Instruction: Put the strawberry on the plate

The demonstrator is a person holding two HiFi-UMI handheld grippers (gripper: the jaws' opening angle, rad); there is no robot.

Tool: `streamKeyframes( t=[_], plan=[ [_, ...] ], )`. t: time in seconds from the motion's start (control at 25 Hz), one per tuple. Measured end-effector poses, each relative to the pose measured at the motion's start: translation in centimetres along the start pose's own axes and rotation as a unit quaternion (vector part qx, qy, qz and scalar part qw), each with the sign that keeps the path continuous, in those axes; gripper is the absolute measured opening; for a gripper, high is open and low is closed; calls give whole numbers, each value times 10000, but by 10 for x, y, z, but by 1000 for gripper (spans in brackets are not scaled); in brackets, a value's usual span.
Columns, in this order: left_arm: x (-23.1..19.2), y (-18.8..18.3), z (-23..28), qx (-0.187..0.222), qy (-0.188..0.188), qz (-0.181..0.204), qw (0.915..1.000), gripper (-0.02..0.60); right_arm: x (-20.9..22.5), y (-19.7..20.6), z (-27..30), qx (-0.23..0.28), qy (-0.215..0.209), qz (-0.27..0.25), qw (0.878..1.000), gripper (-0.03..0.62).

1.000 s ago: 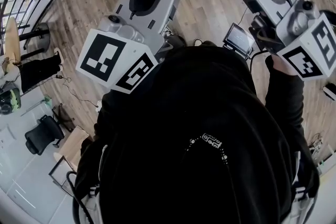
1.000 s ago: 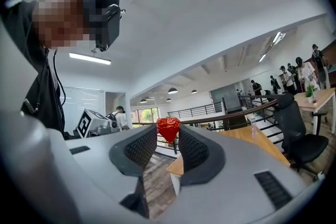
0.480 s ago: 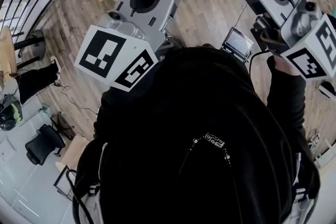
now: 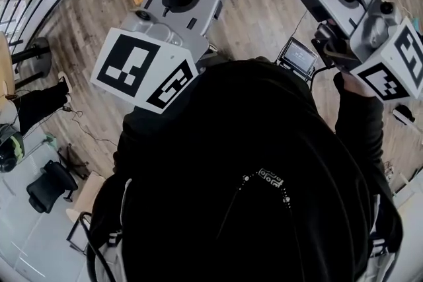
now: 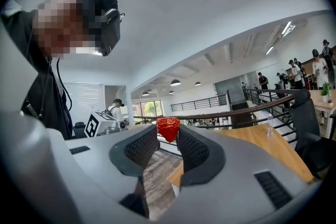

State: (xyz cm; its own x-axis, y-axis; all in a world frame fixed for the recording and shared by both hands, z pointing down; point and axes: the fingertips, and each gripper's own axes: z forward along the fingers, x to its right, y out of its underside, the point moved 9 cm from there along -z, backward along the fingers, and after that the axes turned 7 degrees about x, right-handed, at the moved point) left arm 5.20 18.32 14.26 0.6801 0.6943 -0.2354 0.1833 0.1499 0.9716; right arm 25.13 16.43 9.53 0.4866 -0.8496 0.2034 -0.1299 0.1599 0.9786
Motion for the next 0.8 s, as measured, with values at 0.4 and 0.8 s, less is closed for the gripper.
streamKeyframes(
  t=[0.4, 0.8],
  plan=[
    [-44, 0, -11, 90, -265, 197, 9994, 3, 6, 6, 48, -115, -36, 17, 9999, 137],
    [-80, -10, -52, 185, -786, 273, 9964, 3, 2, 8, 113, -105, -529, -36, 9985, 137]
  ],
)
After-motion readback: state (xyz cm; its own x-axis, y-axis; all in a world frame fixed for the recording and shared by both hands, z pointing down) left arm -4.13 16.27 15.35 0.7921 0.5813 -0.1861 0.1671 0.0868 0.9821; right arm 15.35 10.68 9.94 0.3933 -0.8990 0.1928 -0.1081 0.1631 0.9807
